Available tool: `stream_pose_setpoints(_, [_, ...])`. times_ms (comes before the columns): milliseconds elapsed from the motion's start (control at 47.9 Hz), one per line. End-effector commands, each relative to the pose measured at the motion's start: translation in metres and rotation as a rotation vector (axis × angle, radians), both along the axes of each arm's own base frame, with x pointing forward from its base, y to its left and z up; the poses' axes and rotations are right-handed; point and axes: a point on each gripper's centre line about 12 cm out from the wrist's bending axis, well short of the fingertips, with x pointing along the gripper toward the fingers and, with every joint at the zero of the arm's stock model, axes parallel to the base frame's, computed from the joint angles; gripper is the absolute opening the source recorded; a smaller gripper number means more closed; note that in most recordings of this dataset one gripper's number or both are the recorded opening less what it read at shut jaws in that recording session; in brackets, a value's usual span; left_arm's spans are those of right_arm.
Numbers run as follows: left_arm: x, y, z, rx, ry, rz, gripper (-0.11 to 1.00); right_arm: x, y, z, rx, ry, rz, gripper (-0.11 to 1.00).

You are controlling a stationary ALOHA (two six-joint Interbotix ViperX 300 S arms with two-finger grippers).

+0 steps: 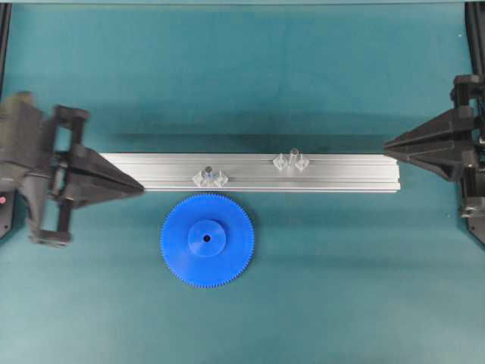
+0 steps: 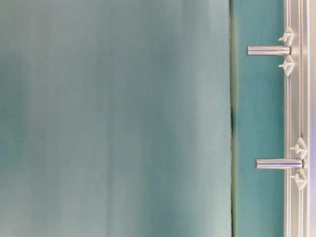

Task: Insert the large gear onto the shaft.
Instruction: 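Move the left gripper toward the large blue gear's hub, then lower the open left gripper over the blue gear's hub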

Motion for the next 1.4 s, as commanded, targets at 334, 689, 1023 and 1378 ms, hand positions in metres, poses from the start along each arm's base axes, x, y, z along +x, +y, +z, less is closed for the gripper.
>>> stream_pose_setpoints(334, [0.045, -0.016, -0.001, 0.019, 0.152, -0.038, 0.01, 0.010, -0.006, -0.014, 0.029, 0.123, -0.034, 0.43])
stream_pose_setpoints(689, [0.064, -0.021, -0.024, -0.003, 0.303, -0.021, 0.73, 0.010, -0.009, -0.016, 0.032, 0.139, -0.046, 0.64])
stream_pose_setpoints(1023, [0.096, -0.036, -0.058, 0.012, 0.443, -0.040, 0.93, 0.008, -0.009, -0.018, 0.033, 0.169, -0.045, 0.67])
stream_pose_setpoints(1378, [0.123, -0.040, -0.108, 0.043, 0.631, -0.036, 0.93, 0.001, -0.007, -0.021, 0.032, 0.175, -0.039, 0.67])
